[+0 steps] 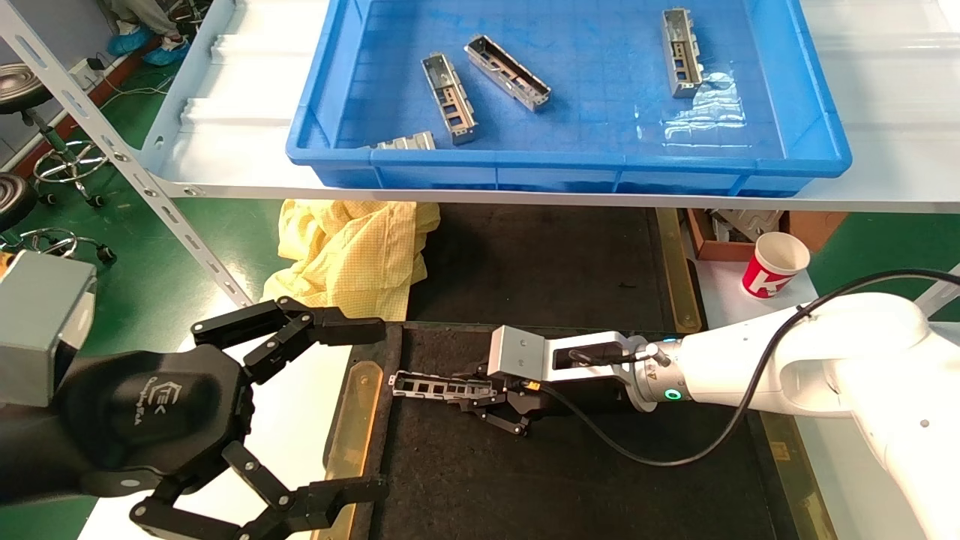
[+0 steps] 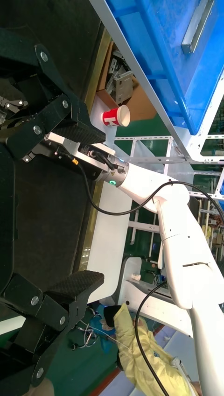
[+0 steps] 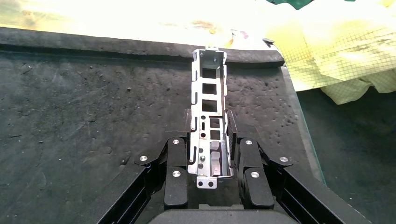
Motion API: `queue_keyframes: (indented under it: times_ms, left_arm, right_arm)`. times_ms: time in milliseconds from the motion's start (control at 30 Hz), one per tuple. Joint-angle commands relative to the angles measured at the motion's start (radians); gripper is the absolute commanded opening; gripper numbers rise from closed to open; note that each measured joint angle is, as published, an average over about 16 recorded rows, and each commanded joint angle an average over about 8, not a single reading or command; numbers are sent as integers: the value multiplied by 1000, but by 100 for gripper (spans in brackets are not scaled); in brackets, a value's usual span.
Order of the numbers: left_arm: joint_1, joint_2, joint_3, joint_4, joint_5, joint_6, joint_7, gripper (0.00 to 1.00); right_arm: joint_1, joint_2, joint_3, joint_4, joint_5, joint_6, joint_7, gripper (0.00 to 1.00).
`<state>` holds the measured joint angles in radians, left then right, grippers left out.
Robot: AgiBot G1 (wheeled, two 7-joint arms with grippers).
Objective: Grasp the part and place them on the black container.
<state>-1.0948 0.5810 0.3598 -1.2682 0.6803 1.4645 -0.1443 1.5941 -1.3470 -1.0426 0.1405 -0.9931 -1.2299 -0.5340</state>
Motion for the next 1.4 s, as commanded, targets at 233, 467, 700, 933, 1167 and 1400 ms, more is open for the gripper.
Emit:
queue_keyframes:
  times_ms: [233, 467, 700, 933, 1167, 1400]
  left_arm:
    - [0, 0, 0, 0, 0, 0, 0, 100]
    - [0, 0, 0, 0, 0, 0, 0, 100]
    - [0, 0, 0, 0, 0, 0, 0, 100]
    - [0, 0, 0, 0, 0, 0, 0, 100]
    - [0, 0, 0, 0, 0, 0, 0, 100]
    - [0, 0, 0, 0, -1, 0, 0, 100]
  right_arm:
    - [-7, 0, -8, 6, 0, 2, -1, 61]
    - [-10, 0, -21, 9, -6, 6, -4, 100]
    - [-3, 3, -21, 6, 2, 11, -11, 100]
    - [18, 13, -10, 3, 25, -38, -18, 100]
    - [45, 44, 8, -12, 56, -140, -38, 100]
    - [57, 71, 24, -28, 83, -191, -43, 100]
